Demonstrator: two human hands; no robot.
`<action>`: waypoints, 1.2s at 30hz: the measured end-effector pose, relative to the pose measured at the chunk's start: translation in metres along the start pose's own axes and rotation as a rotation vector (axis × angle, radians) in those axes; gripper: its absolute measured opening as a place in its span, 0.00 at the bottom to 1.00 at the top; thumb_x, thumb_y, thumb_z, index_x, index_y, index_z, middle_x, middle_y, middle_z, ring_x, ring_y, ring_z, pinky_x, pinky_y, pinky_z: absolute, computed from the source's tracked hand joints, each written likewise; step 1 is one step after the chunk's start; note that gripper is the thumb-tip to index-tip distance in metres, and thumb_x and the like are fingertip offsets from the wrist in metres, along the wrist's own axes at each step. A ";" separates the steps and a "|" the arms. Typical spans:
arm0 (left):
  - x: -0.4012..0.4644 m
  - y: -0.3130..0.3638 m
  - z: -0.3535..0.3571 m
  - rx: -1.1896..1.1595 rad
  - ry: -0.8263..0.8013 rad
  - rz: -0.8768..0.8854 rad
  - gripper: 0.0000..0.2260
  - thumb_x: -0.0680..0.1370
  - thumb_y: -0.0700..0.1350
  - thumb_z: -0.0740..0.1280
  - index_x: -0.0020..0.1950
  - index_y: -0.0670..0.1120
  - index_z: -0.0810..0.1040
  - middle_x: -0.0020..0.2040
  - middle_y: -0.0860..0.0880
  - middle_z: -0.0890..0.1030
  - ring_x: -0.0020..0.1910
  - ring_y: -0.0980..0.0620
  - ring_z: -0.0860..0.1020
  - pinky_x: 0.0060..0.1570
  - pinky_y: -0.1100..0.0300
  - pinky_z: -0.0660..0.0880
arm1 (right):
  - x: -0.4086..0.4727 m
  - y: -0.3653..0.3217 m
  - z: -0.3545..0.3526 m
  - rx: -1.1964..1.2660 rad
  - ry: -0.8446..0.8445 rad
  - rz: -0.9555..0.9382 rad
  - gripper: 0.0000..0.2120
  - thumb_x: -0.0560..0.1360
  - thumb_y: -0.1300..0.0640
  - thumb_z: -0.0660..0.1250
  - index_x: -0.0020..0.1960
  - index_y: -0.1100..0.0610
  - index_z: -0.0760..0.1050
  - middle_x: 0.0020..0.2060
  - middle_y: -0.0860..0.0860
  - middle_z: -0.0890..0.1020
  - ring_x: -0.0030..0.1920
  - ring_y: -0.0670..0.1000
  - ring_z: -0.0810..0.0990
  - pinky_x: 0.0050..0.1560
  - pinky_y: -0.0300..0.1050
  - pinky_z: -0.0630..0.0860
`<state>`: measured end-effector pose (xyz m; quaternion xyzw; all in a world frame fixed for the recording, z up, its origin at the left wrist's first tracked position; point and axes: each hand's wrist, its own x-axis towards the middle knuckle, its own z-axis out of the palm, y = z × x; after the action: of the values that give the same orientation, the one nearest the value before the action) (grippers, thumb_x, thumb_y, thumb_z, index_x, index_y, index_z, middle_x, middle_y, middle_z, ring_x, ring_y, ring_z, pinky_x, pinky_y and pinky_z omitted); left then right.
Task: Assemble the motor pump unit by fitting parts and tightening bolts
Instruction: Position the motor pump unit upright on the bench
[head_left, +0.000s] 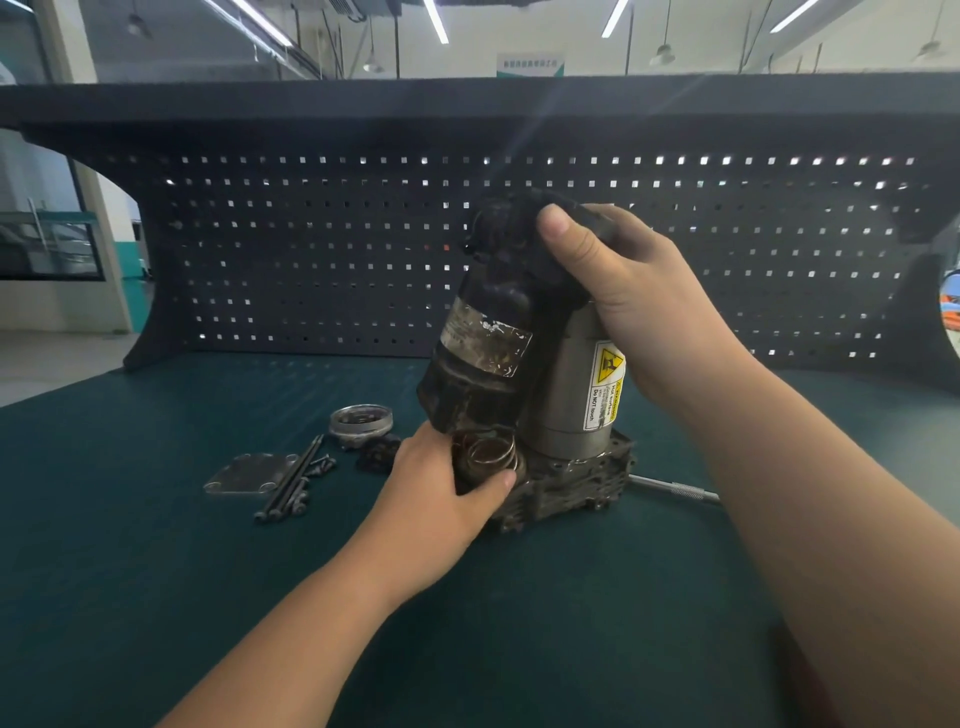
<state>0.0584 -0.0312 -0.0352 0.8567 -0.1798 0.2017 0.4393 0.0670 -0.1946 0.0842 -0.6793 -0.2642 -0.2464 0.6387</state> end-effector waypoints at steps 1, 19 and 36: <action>0.000 0.000 0.000 -0.037 0.023 -0.008 0.10 0.74 0.51 0.70 0.50 0.62 0.72 0.51 0.63 0.76 0.54 0.66 0.73 0.50 0.74 0.67 | 0.000 0.000 0.000 -0.005 0.004 -0.003 0.16 0.61 0.37 0.71 0.43 0.45 0.78 0.41 0.39 0.85 0.44 0.38 0.83 0.41 0.29 0.75; 0.001 -0.005 0.003 -0.315 0.090 -0.162 0.20 0.69 0.48 0.77 0.57 0.56 0.75 0.53 0.59 0.82 0.51 0.67 0.78 0.46 0.76 0.72 | 0.001 0.001 0.001 -0.231 -0.036 -0.083 0.18 0.62 0.37 0.72 0.46 0.46 0.78 0.40 0.42 0.84 0.42 0.38 0.82 0.40 0.29 0.76; -0.002 -0.016 0.000 -0.081 0.004 -0.029 0.42 0.65 0.52 0.79 0.61 0.76 0.50 0.61 0.75 0.56 0.55 0.86 0.57 0.47 0.87 0.59 | -0.001 -0.004 0.008 -0.698 -0.111 -0.072 0.33 0.60 0.32 0.71 0.62 0.43 0.73 0.49 0.37 0.78 0.58 0.45 0.75 0.69 0.55 0.63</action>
<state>0.0647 -0.0221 -0.0470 0.8404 -0.1746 0.1898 0.4767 0.0635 -0.1861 0.0862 -0.8593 -0.2221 -0.3068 0.3438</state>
